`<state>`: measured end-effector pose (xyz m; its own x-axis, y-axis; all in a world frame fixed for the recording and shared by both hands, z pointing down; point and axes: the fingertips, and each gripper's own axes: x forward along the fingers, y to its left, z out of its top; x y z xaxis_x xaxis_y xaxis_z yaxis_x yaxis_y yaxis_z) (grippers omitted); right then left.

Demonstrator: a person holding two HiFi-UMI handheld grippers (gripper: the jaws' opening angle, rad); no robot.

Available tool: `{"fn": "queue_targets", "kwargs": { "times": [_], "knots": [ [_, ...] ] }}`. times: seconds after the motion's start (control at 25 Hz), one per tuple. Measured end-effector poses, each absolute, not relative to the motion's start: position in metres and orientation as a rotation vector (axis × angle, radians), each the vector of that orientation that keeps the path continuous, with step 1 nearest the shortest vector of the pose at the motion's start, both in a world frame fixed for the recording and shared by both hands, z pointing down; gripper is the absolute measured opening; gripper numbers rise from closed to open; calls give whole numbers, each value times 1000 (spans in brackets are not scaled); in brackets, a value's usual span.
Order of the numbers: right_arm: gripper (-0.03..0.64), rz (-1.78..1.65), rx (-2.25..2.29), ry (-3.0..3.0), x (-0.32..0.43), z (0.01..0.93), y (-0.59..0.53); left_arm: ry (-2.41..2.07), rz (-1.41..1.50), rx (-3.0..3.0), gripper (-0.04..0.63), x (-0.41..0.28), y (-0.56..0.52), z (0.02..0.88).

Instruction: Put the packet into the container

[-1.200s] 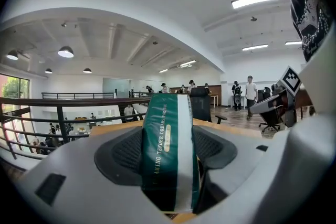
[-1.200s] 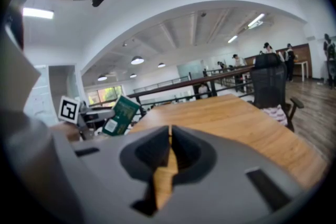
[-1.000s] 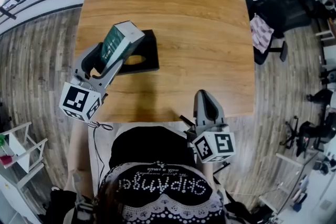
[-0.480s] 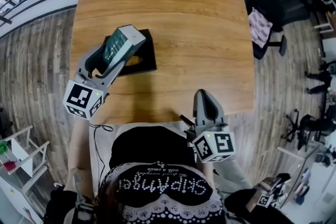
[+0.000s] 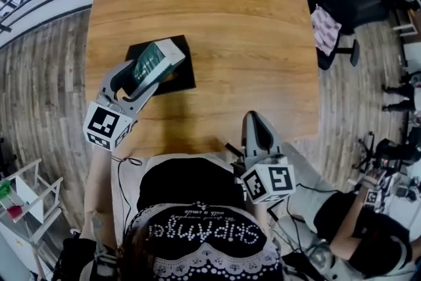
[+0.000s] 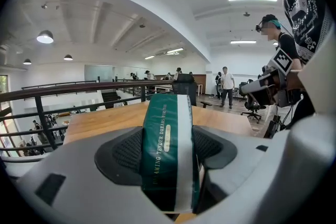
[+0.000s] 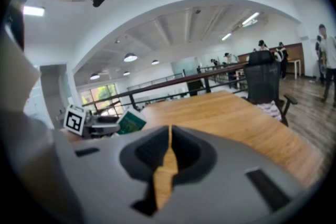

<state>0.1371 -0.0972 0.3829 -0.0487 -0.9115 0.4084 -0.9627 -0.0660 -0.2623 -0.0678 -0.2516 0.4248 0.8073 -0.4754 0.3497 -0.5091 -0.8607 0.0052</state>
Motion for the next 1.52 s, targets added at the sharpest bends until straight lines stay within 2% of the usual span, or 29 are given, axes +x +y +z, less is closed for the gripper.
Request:
{"fn": "queue_targets", "kwargs": {
  "times": [1.28, 1.52],
  "knots": [
    [38, 770, 2066, -2059, 132, 390, -107, -469, 892, 3008, 327, -58, -239, 486],
    [38, 768, 2065, -2058, 130, 391, -107, -377, 1043, 3005, 327, -59, -232, 507]
  ]
}}
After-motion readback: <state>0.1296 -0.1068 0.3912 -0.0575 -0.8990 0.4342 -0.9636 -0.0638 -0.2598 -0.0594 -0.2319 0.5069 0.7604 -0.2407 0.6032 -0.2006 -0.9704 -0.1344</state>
